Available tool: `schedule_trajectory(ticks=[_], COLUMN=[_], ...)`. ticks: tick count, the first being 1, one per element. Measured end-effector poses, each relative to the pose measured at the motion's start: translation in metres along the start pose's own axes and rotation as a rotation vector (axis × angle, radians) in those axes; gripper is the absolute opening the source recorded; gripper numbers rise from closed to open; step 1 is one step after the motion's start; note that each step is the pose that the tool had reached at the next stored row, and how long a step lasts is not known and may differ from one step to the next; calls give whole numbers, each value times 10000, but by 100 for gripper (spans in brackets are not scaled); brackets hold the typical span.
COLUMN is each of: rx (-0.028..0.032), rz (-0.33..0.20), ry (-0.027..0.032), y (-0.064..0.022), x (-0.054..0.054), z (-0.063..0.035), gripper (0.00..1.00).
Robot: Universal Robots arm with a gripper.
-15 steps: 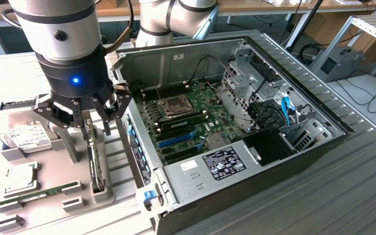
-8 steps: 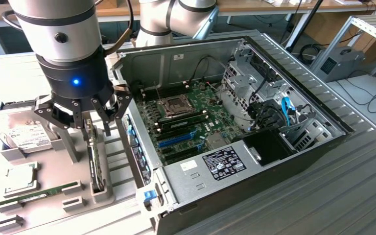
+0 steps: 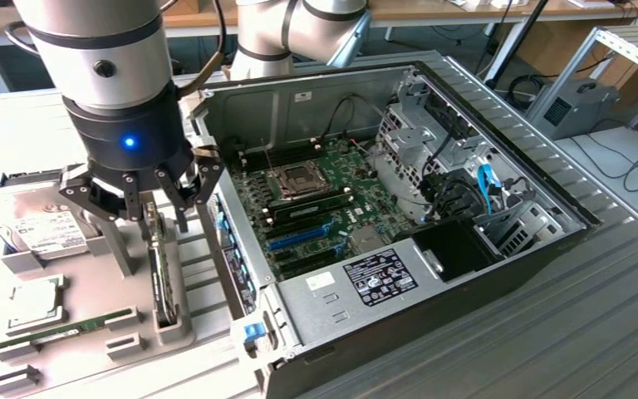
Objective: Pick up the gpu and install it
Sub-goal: 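Pick up the gpu and move the gpu toward the slot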
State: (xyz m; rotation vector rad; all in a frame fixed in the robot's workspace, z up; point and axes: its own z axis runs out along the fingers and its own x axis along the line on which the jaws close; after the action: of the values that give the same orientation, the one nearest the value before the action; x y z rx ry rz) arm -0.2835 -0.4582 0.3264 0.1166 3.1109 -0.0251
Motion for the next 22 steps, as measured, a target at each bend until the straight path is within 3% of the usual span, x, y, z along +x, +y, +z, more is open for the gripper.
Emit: schedule_trajectory(ticks=[8,13,18,22], rx=[11,67,166,181], rz=[0,-2,-4,-5], ry=[-1,-5,-12,-14], y=[0,1,2,4], x=[6,24,45,48], z=[29,145,298,350], gripper=[42,42,42,42])
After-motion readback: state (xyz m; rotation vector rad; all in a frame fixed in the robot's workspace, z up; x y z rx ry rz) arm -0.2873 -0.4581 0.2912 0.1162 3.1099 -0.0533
